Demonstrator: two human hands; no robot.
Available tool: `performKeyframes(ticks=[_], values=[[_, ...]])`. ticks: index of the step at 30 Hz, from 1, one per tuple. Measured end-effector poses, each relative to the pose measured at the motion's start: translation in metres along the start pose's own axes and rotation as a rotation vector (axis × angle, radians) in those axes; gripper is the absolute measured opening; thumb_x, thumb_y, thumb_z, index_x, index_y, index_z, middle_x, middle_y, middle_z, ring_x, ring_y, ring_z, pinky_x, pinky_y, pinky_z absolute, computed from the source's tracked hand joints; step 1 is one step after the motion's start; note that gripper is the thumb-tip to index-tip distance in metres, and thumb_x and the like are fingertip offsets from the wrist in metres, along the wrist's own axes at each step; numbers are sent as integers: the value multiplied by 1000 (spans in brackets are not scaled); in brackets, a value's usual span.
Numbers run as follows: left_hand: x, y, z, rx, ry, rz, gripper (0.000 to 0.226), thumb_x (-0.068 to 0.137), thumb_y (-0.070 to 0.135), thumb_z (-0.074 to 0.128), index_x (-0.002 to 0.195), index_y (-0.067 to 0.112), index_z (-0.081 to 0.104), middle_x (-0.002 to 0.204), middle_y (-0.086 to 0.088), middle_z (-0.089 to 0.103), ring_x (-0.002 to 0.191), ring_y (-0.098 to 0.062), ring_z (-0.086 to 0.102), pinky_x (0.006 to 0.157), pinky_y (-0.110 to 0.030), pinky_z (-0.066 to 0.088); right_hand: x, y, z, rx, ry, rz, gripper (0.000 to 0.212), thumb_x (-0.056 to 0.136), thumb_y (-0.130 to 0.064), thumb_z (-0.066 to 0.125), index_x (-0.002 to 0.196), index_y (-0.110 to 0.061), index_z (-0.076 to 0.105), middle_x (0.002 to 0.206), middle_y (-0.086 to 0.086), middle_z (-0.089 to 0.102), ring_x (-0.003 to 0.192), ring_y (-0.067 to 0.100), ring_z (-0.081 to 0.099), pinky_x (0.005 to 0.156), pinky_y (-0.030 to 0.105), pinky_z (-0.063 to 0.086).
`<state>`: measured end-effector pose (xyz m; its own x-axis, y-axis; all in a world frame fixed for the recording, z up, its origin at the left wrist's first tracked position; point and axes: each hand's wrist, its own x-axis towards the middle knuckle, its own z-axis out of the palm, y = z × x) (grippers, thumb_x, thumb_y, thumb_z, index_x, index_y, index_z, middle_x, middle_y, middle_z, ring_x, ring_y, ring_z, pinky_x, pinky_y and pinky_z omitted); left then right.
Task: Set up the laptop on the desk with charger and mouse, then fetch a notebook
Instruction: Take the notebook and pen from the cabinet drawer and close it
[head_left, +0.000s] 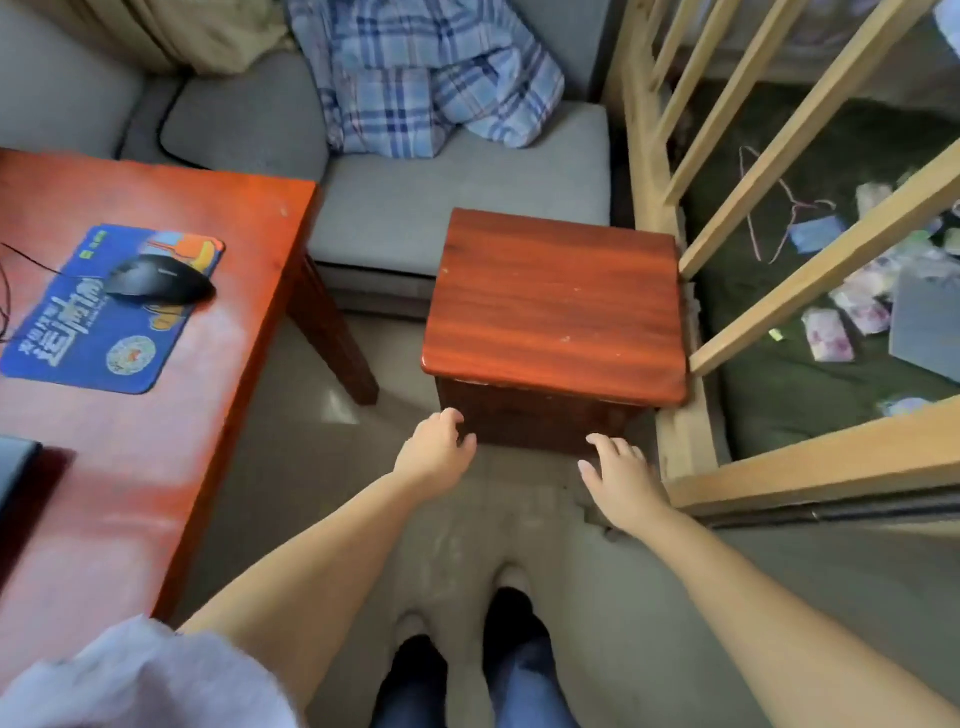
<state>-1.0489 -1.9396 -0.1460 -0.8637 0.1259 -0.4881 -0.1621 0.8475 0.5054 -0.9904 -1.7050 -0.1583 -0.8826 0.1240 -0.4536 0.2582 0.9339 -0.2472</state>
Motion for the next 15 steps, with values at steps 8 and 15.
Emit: performKeyframes(ticks=[8,15], values=[[113,-16,71,-296,55,-310,44,89,19,48,128,0,41,130,-20,54,119,-35,51,96,-35,40,99,67,55,545,21,395,46,94,-24,44,136,-7,36,138,18,46,124,32,46,101,35,35],[179,-49,109,-594,316,-224,62,84,7,48,142,9,26,143,-15,43,130,-30,42,112,-42,33,172,97,85,856,429,668,61,86,-14,48,141,-7,24,142,15,41,124,33,46,99,36,35]])
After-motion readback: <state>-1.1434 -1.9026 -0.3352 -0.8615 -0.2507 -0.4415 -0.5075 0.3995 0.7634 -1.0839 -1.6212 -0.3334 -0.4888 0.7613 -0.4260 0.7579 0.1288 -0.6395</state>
